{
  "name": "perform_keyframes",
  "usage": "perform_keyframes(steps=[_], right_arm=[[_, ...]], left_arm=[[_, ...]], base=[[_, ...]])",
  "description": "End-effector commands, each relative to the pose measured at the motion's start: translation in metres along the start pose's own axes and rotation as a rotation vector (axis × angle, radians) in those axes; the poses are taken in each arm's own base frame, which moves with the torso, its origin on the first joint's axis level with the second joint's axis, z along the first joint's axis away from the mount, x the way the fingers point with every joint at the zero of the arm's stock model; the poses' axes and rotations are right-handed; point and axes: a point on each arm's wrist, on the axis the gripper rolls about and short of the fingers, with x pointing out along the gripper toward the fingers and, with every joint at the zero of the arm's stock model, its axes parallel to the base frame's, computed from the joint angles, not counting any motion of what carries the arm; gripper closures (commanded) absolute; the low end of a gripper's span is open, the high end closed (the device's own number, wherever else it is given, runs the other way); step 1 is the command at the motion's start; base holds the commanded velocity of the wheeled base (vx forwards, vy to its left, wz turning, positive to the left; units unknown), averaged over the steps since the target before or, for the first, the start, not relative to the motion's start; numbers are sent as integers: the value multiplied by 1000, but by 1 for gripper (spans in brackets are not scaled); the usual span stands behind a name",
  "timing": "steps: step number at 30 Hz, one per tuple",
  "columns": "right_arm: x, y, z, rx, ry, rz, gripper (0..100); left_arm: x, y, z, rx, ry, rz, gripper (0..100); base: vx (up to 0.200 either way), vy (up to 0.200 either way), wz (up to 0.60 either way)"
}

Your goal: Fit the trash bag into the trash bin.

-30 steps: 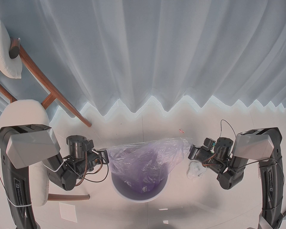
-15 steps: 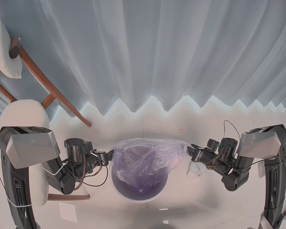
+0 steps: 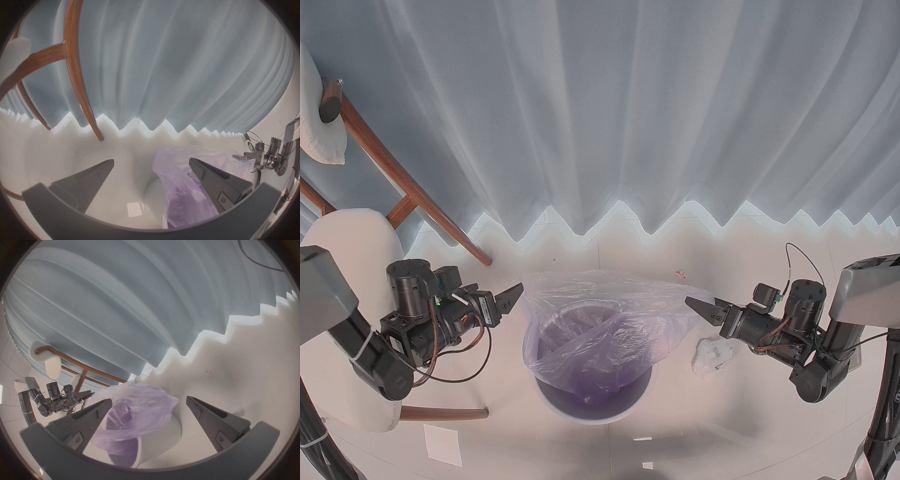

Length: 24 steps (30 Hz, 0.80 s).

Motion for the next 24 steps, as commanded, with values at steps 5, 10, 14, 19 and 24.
perform_keyframes(steps=[5, 10, 14, 19, 24], right_arm=[[-24, 32, 25, 42, -45, 113, 0], [-24, 34, 26, 82, -37, 134, 0], [-24, 34, 26, 82, -37, 134, 0], [-23, 34, 25, 81, -36, 133, 0], [-23, 34, 26, 80, -37, 134, 0]], left_arm=[[-27, -28, 18, -83, 38, -86, 0], [-27, -42, 5, -156, 207, -129, 0], [-23, -42, -4, -162, 259, -118, 0], [-14, -46, -16, -158, 302, -114, 0], [-10, -50, -22, -157, 312, -107, 0]], base=[[0, 0, 0], [0, 0, 0], [0, 0, 0], [0, 0, 0], [0, 0, 0]])
